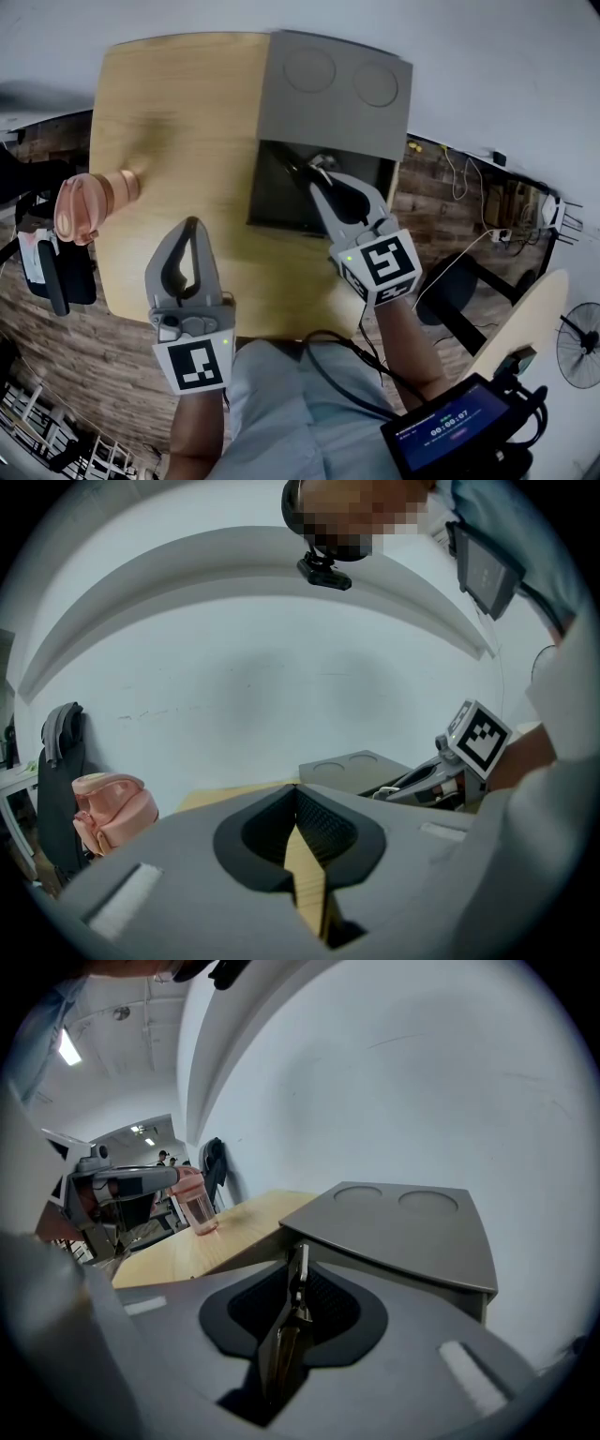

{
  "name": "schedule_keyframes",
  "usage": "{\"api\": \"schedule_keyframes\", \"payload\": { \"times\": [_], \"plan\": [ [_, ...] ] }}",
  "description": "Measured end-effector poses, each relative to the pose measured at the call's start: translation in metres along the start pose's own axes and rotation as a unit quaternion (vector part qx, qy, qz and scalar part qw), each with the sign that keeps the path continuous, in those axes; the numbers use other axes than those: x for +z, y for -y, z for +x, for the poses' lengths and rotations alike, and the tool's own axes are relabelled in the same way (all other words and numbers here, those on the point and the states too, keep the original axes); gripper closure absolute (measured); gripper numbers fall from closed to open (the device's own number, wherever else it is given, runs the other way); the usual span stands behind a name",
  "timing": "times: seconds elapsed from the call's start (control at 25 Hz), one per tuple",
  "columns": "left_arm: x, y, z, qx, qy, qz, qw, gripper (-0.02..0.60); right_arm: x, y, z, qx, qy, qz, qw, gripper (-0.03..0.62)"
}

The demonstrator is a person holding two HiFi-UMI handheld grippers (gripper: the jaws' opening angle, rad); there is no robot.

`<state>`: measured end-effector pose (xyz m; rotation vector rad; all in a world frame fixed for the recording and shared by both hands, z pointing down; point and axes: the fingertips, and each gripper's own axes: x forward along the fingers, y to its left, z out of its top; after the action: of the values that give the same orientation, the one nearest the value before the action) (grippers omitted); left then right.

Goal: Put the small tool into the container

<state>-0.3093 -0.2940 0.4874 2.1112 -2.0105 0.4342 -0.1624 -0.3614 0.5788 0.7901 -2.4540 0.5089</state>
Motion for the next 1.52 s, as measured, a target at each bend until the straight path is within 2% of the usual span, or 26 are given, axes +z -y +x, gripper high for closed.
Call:
{"api": "schedule_keyframes", "payload": {
  "times": [0.4, 0.84, 1.12, 1.28, 1.4, 1.52],
  "plan": [
    [0.003, -0.002, -0.003, 0.003, 0.002, 0.005, 1.0, 0.572, -0.004, 0.004, 0.0, -0.015, -0.015, 0.0, 1.0, 0.428],
    [0.003, 0.007, -0.004, 0.001, 0.006, 0.007, 1.0, 0.572, 0.002, 0.018, -0.009, -0.049, 0.006, -0.005, 0.999, 0.422],
    [0.04, 0.034, -0.03, 0.005, 0.045, -0.001, 0.999, 0.572, 0.028, 0.008, -0.064, -0.064, 0.052, -0.016, 0.997, 0.436],
    [0.072, 0.061, -0.06, 0.007, 0.059, -0.004, 0.9982, 0.572, 0.062, -0.005, -0.124, -0.069, 0.111, -0.005, 0.991, 0.456],
    [0.11, 0.077, -0.082, 0.011, 0.095, -0.001, 0.9954, 0.572, 0.097, -0.021, -0.171, -0.07, 0.168, -0.024, 0.983, 0.485],
    [0.154, 0.093, -0.102, 0.015, 0.149, 0.002, 0.9887, 0.572, 0.127, -0.037, -0.22, -0.079, 0.226, -0.05, 0.97, 0.53]
  ]
}}
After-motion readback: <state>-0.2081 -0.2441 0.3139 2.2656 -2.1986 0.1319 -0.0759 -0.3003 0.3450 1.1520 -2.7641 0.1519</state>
